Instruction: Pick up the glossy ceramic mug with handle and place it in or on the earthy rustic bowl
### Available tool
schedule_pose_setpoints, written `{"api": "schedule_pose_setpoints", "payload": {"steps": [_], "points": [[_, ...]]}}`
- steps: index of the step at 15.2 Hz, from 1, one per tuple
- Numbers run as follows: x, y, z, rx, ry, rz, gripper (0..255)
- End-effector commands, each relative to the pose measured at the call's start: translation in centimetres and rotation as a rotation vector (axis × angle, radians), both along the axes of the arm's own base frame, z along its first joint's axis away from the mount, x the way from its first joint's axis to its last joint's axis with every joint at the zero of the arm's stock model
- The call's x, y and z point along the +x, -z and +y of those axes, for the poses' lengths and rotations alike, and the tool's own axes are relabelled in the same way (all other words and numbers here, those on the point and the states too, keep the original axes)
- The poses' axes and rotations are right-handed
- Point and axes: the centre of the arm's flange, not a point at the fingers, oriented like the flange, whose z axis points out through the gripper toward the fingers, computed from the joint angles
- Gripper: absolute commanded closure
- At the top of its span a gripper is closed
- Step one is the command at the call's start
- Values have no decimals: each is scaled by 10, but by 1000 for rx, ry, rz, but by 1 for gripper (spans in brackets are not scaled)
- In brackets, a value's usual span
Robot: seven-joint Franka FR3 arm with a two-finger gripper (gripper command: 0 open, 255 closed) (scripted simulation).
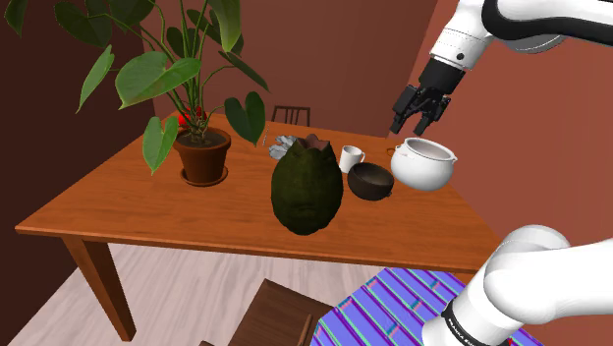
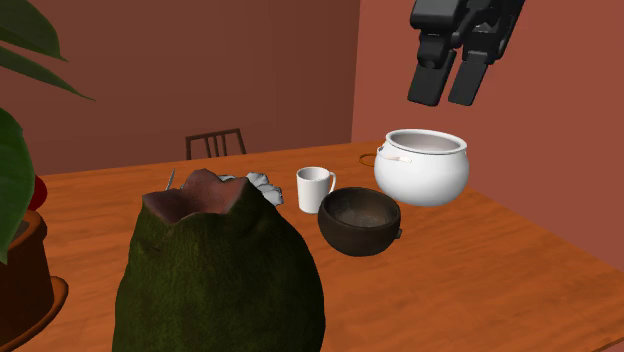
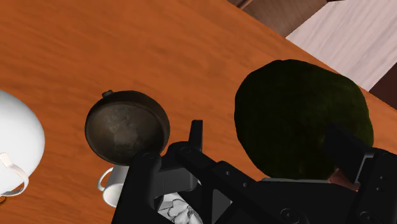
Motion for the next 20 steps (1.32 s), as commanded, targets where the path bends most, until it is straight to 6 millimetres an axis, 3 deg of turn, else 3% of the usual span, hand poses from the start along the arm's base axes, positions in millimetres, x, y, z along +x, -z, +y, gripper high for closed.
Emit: {"api": "schedule_pose_setpoints", "payload": {"steps": [1, 20], "points": [[0, 0, 0, 0, 0, 0, 0], [183, 133, -105, -96, -44, 48, 0]]}}
